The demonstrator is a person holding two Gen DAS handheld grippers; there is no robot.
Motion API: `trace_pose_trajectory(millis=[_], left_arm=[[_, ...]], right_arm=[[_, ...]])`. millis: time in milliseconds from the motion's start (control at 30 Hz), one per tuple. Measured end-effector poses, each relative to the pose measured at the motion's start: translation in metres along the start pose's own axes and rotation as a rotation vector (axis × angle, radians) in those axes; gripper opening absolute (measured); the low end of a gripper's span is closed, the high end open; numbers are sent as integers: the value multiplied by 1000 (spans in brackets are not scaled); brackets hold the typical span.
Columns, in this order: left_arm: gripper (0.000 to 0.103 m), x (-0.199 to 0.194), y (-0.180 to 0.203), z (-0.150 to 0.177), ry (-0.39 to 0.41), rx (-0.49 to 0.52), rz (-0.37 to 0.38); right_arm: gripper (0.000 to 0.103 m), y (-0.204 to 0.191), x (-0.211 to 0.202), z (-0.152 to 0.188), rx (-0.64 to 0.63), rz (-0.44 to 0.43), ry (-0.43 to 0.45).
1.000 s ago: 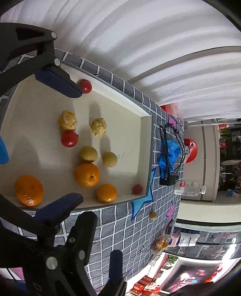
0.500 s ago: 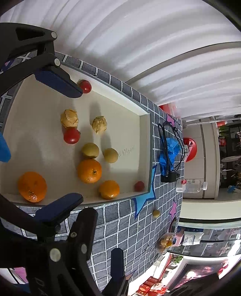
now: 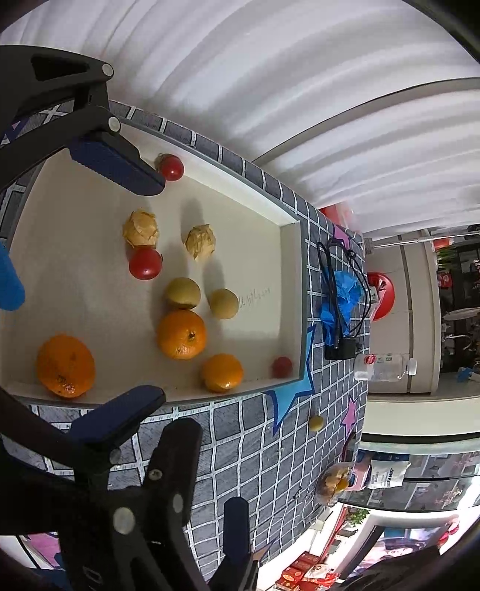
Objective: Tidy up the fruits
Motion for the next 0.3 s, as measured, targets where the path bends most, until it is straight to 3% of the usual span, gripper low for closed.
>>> trace_pose_trajectory(millis=[300], left_arm=[[103, -3, 1, 0, 20, -1, -6]], right_arm=[[103, -2, 0, 1, -9, -13, 3]])
Point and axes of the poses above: each gripper's, at about its wrist camera, not at the fingertips, and x roughly the way its jaws point, y to its right, z to its underside, the point moved 2 cm from there along x, roughly the way its jaws point, and after that the axes turned 7 degrees about -z, right-handed, at the moved point
